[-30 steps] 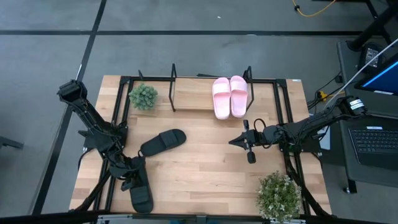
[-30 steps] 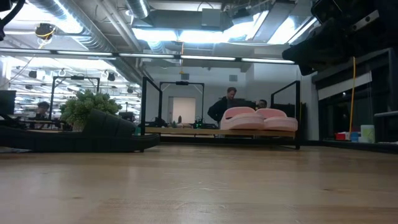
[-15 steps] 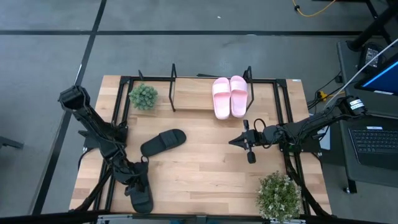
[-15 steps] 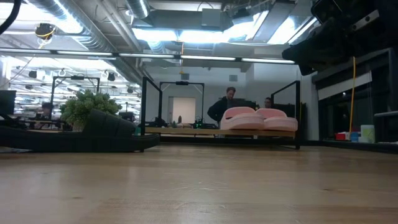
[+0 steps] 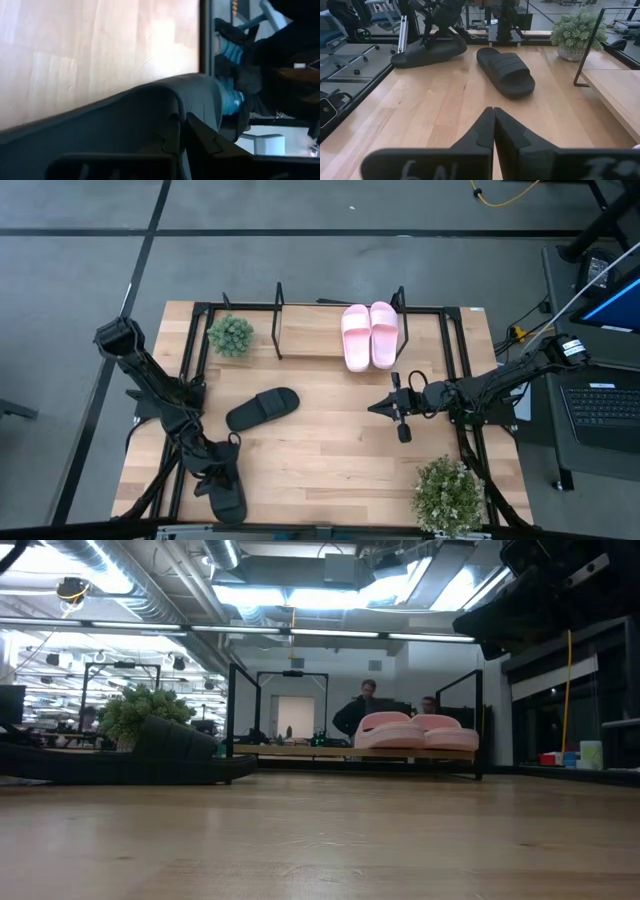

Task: Pick and place slides into the shelf
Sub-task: Put the bottom black slides on the shelf

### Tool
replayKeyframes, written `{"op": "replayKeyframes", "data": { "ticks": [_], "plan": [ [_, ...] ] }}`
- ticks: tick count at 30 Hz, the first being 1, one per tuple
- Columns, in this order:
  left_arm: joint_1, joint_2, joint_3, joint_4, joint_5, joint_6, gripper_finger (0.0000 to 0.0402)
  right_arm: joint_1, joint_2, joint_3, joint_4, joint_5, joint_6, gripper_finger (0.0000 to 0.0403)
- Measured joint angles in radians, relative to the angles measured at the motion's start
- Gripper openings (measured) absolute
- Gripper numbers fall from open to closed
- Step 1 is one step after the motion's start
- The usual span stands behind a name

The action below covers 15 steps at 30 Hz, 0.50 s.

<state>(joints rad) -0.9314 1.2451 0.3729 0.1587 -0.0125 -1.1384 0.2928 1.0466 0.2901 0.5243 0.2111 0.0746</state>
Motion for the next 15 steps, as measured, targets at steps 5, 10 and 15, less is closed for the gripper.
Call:
{"op": "replayKeyframes", "data": {
  "ticks": [5,10,15],
  "plan": [
    [0.006,-0.03,-0.001,0.014,-0.098,0.123,0.0005,0.0,0.0,0.0,0.0,0.0,-0.001,0.0012],
    [0.046,-0.044,-0.001,0.017,-0.313,0.18,0.0003,0.0,0.0,0.0,-0.001,0.0,-0.002,0.0012],
    [0.109,-0.044,-0.001,0.023,-0.494,0.18,0.0002,0.001,0.0,0.0,-0.005,0.0,-0.002,0.0012]
  ]
}}
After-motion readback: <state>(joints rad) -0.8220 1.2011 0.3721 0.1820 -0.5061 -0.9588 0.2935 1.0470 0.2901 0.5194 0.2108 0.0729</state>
